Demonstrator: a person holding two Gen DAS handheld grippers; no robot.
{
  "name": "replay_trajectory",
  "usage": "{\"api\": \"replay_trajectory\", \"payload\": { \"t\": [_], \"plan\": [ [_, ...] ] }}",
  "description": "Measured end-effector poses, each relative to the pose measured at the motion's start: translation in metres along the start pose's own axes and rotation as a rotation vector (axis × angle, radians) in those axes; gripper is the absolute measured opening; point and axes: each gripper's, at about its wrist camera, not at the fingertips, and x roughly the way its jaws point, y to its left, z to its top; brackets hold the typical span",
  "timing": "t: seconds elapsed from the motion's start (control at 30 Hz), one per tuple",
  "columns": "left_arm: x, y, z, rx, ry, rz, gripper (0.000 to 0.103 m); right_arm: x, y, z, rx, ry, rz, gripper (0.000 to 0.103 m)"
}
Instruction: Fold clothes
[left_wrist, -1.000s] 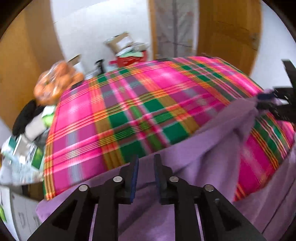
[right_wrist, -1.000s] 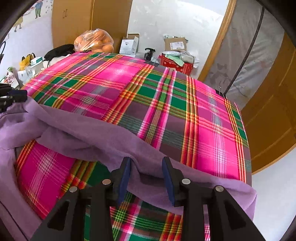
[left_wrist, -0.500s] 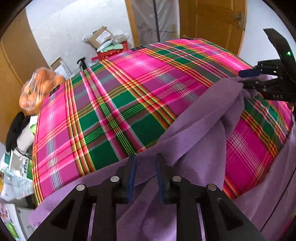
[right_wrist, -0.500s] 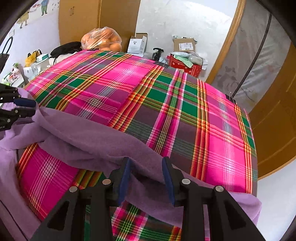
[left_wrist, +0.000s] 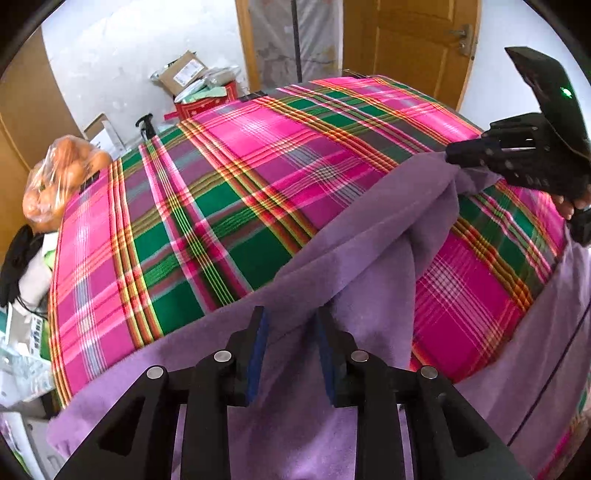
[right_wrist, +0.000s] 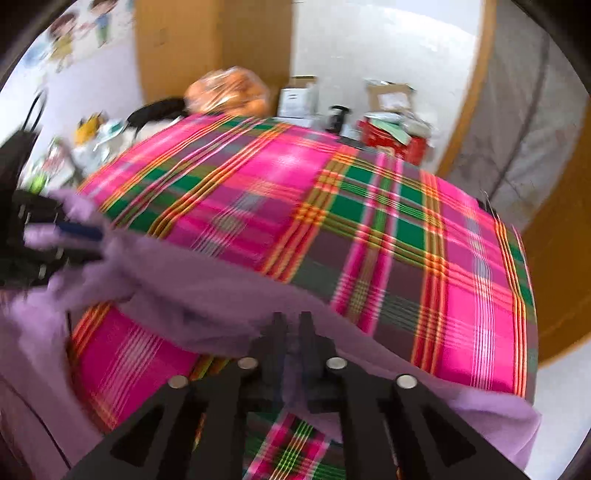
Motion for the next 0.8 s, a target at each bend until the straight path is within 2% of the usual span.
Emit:
{"api": "replay_trajectory", "payload": {
  "t": [0.07,0.13,0.2,0.33,0.53,0.7,0.73,0.8],
  "plan": [
    [0.003,0.003,0.004,-0.011,0.007,0.027,0.027,0.001,0.006,0.001,-0.039,-0.005,-0.017,0.036],
    [0.009,0.006,0.008,-0.028,0.023,0.065,0.035,0.002,0.007,0.002,-0.05,-0.009,0.005,0.042],
    [0.019,0.01,0.011,-0.05,0.058,0.113,0.04,0.005,0.008,0.001,-0.057,-0.003,-0.011,0.047],
    [0.023,0.019,0.015,-0.125,0.066,0.095,0.04,0.003,0.006,0.001,-0.05,-0.02,-0.002,0.047],
    [0.025,0.021,0.018,-0.16,0.058,0.096,0.04,0.003,0.012,0.001,-0.052,-0.026,-0.019,0.048],
    [0.026,0.023,0.02,-0.195,0.048,0.095,0.04,-0.012,0.024,0.004,-0.058,-0.1,0.063,0.048],
    [0.026,0.026,0.021,-0.203,0.046,0.092,0.038,-0.011,0.029,0.004,-0.084,-0.094,0.074,0.049],
    [0.026,0.029,0.021,-0.222,0.04,0.081,0.036,-0.003,0.036,0.003,-0.127,-0.056,0.043,0.049]
  ]
}}
